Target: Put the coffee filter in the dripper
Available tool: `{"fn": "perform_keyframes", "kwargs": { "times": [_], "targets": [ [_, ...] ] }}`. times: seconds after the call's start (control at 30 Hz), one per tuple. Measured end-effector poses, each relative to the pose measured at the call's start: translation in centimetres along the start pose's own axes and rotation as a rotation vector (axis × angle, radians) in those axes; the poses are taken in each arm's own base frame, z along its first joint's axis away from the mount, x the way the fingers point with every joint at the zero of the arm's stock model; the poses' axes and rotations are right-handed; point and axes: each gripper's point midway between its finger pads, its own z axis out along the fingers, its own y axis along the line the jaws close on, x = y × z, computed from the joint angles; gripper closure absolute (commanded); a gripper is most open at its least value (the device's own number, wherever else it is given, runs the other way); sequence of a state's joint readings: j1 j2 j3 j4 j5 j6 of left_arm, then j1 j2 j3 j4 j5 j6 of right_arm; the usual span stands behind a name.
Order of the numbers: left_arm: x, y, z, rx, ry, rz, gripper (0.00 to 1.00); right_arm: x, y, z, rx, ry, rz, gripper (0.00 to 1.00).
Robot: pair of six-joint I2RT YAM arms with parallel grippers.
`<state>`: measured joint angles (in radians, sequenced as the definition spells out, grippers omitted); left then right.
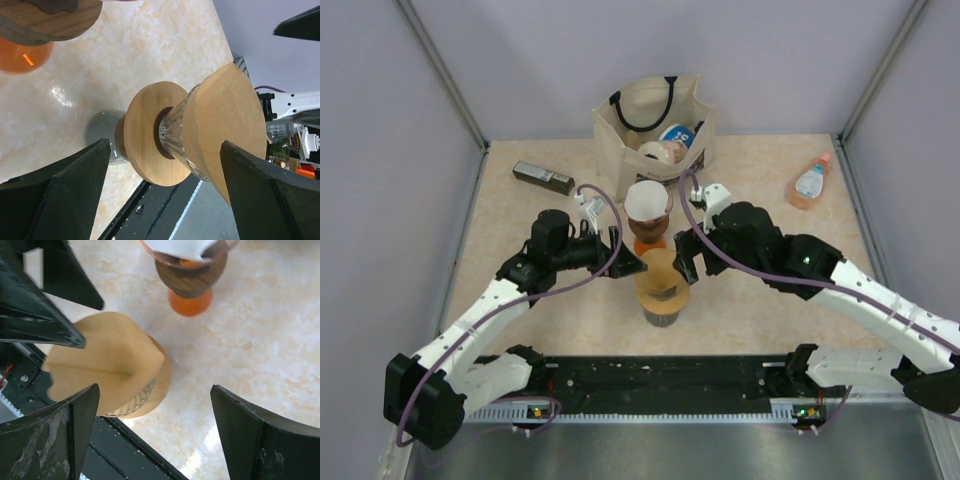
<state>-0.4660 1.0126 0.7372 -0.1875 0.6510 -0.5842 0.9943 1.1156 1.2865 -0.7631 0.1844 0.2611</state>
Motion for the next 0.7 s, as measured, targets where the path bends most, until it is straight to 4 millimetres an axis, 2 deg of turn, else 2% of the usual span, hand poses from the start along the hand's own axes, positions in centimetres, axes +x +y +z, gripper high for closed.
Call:
{"fn": "perform_keyframes", "kwargs": {
  "times": [0.13, 0.27, 0.57, 0.7],
  "targets": [
    [-0.1, 0.2, 0.0, -0.012, -0.006, 0.004, 0.04, 3.0, -1.7, 1.8, 0.043, 0.038, 0.080, 0.07],
    [0.0, 0.3, 0.1, -0.018, -0.004, 0.004, 0.05, 5.3, -2.1, 3.1, 0.052, 0.083, 0.122, 0.07],
    [0.0, 0.8, 0.1, -0.042, -0.007, 0.016, 0.05, 6.6, -1.6, 4.1, 0.005, 0.062, 0.141, 0.07],
    [0.4, 1.2, 0.1, -0.049, -0.001, 0.019, 0.06, 6.5, -1.5, 4.5, -0.004, 0.042, 0.143, 0.06]
  ]
}}
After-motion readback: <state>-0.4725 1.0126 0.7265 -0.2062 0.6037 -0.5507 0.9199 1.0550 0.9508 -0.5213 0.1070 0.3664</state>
